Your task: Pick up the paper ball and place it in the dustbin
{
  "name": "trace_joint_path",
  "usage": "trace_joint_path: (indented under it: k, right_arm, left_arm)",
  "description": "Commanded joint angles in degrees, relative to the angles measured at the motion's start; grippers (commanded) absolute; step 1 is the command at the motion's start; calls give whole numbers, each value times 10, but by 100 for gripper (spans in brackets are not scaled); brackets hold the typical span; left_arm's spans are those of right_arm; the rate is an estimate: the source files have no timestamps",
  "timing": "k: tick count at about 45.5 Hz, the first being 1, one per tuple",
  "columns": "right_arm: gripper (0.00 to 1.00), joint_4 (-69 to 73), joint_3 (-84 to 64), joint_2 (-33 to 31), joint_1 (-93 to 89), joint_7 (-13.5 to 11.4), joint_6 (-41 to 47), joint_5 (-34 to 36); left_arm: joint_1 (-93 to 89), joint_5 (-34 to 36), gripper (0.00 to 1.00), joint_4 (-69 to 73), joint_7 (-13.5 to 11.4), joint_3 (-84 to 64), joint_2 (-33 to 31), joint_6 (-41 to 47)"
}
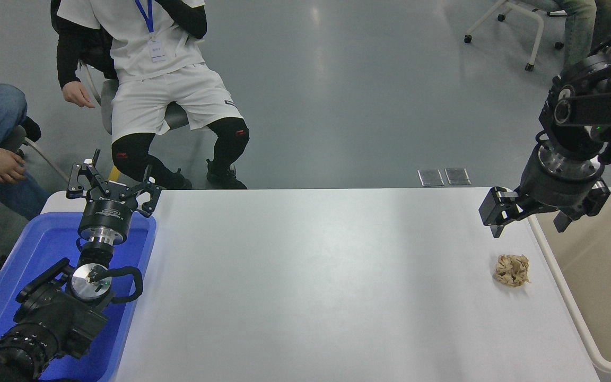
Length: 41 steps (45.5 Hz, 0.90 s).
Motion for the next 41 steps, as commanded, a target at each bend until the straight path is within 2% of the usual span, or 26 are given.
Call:
trace_joint_path:
  k: [1, 41]
  right_arm:
    - [100, 0, 1, 0, -1, 0, 0, 0]
    - [100, -1, -6, 7, -2, 0, 0, 0]
  left_arm:
    - [0, 1, 99, 0, -1, 1, 0, 2]
    - [0, 0, 99, 0, 0, 0, 0, 1]
